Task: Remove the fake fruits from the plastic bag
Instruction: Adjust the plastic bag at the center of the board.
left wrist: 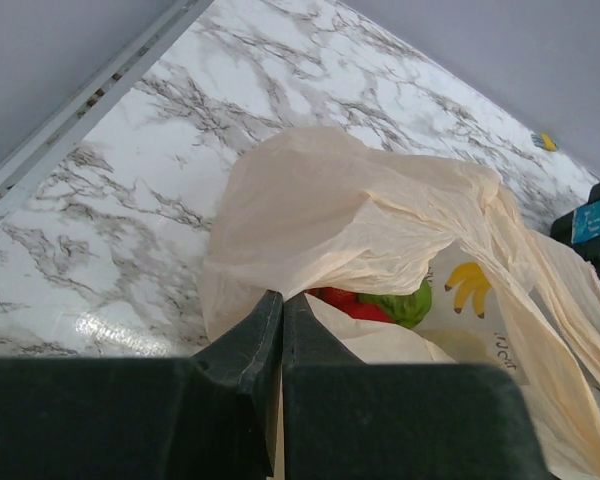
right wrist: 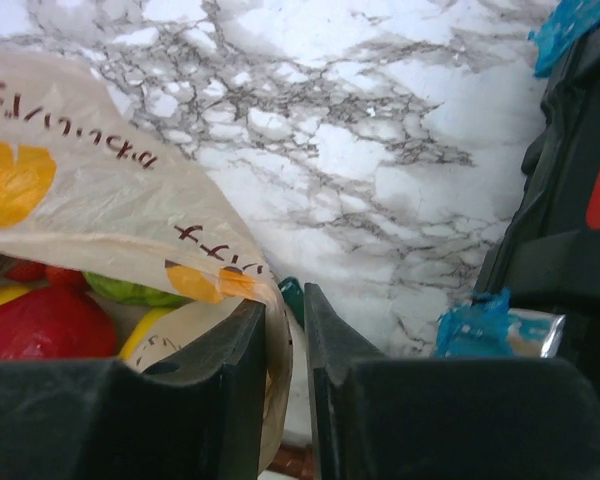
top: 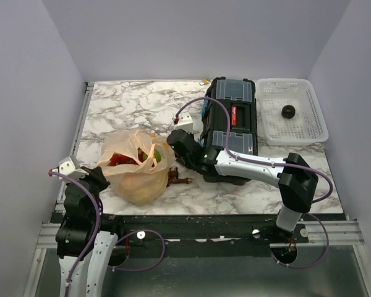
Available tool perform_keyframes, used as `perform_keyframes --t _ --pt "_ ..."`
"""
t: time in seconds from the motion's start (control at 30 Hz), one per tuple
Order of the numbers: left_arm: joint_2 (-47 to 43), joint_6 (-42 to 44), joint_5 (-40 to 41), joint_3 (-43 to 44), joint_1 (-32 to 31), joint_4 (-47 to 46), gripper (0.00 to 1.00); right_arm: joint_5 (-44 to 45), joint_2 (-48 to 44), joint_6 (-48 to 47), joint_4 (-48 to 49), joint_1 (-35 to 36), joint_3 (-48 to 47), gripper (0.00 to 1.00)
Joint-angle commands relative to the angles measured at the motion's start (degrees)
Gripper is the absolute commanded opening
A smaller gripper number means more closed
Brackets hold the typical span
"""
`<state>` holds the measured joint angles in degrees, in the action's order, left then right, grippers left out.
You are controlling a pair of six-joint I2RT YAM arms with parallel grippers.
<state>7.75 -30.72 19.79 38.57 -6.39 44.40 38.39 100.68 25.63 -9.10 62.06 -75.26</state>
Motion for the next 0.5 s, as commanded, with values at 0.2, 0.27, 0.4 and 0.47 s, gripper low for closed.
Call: perform_keyframes --t 0.2,0.27,0.4,0.47 --pt "-2.47 -1.31 5.35 1.16 -0.05 1.73 0.0 -7.21 1.65 -9.79 4.6 -4.85 -5.3 0.26" --pt "-3.49 -1.53 6.17 1.12 -0.07 1.75 0.0 -7.53 2.39 -10.33 4.43 -6.06 -6.7 0.26" --pt "-4.09 -1.18 5.76 0.89 -0.05 1.45 0.0 -9.08 3.53 -10.96 4.26 -7.6 -8.8 0.26" --pt "-3.9 -1.48 6.18 1.22 -0.04 1.93 0.0 -10.19 4.42 -11.13 4.18 -8.71 -9.83 0.27"
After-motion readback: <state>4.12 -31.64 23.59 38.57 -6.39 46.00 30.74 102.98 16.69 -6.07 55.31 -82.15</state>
